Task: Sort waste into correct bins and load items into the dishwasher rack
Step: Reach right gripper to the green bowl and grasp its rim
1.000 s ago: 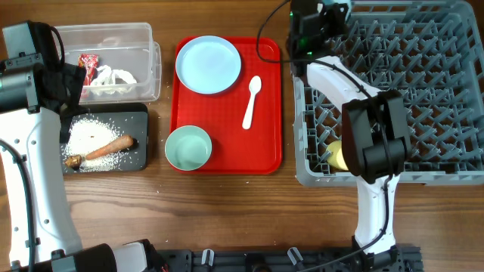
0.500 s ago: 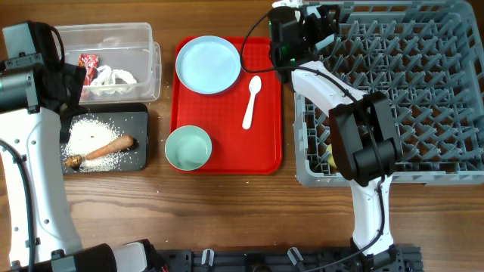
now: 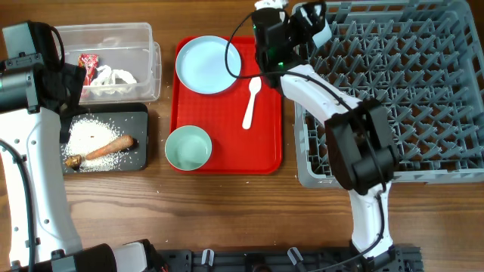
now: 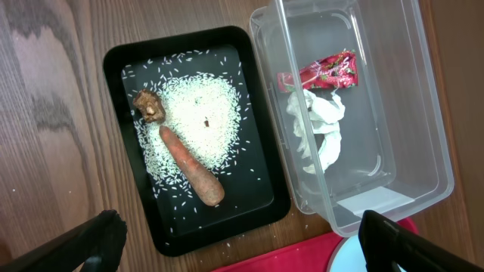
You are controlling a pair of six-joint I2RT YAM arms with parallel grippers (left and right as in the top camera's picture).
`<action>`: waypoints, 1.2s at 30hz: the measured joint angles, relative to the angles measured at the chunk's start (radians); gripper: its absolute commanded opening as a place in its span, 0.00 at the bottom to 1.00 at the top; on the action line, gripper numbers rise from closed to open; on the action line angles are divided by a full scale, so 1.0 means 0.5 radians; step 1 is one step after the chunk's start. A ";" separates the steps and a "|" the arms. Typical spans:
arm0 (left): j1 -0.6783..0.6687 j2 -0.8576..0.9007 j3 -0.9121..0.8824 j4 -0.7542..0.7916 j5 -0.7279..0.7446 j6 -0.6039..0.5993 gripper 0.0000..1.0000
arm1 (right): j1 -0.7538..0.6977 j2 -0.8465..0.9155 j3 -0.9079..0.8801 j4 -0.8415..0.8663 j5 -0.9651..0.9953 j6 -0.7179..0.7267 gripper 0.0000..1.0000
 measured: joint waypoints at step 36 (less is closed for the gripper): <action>0.000 0.000 0.000 0.000 0.000 0.000 1.00 | 0.602 -0.182 -0.257 -1.774 -2.768 2.495 0.34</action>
